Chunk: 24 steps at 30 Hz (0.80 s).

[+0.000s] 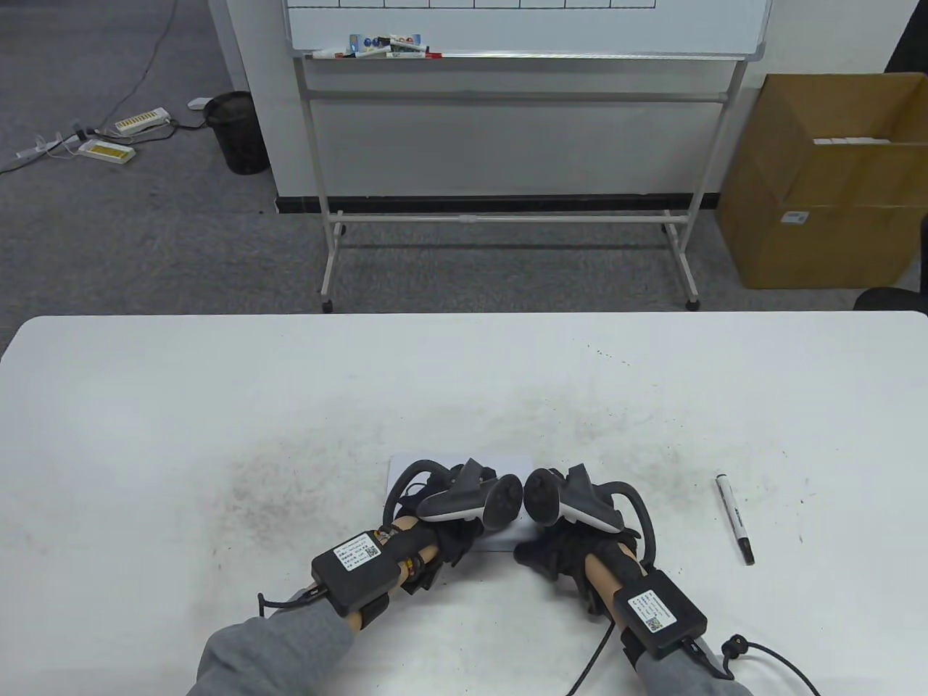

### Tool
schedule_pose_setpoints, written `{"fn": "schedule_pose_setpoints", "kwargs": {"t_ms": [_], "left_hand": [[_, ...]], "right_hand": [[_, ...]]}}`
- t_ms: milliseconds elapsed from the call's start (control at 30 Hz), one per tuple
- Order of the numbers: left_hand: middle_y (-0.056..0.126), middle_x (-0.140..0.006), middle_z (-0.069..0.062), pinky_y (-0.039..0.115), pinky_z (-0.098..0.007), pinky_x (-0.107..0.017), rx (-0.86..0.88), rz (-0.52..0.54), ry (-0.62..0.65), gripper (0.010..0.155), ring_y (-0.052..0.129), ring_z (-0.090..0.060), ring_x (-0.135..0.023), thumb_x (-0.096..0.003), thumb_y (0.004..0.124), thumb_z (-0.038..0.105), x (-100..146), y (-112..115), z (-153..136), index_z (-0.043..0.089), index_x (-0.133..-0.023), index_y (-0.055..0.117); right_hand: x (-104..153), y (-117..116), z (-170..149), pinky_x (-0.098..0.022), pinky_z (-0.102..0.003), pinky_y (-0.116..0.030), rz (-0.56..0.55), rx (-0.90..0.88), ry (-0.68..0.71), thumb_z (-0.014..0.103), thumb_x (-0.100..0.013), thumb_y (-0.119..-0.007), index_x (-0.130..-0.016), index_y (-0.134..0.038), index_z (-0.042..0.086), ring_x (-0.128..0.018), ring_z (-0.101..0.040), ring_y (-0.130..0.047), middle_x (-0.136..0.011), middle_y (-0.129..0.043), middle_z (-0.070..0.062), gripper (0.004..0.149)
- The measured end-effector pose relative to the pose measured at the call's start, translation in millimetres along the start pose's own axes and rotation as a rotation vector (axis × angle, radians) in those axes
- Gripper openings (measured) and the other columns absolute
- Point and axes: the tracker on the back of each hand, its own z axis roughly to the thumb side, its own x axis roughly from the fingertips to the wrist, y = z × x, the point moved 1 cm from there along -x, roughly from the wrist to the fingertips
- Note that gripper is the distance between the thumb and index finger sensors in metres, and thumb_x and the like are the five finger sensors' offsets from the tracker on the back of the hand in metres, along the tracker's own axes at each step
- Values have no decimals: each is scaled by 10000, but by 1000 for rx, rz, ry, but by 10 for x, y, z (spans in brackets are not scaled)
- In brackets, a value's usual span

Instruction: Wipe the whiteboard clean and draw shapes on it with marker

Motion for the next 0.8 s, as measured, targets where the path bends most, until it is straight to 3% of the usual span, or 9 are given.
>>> {"fn": "schedule_pose_setpoints", "kwargs": {"t_ms": [200, 433, 567, 800], "left_hand": [[598, -1143, -76, 713, -578, -702, -107, -47, 2, 576, 805, -385, -979, -382, 863, 289, 136, 9, -152, 436, -901, 660], [607, -1138, -86, 721, -580, -692, -127, -130, -71, 573, 812, -392, -972, -378, 868, 285, 480, 134, -734, 433, -894, 669], [610, -1136, -102, 729, -577, -674, 12, -157, -106, 575, 815, -400, -959, -379, 876, 291, 663, 249, -1068, 433, -899, 673], [622, -1133, -78, 716, -562, -688, 75, -152, -157, 583, 802, -376, -972, -375, 881, 299, 686, 194, -1208, 452, -908, 700]], "right_hand": [[-3, 1, 10, -733, -639, -538, 0, 7, 0, 724, -336, -768, -1083, -431, 292, -1118, -404, -476, -1187, -396, -64, 927], [0, 0, 18, -733, -640, -537, 4, 11, -4, 723, -340, -763, -1084, -425, 292, -1121, -399, -473, -1188, -392, -65, 924], [0, -1, 21, -735, -640, -534, 6, 9, -4, 721, -340, -765, -1083, -426, 290, -1121, -399, -472, -1188, -392, -67, 924], [-1, -3, 20, -735, -641, -531, 2, 5, -5, 720, -335, -766, -1082, -427, 295, -1119, -399, -471, -1187, -390, -64, 924]]}}
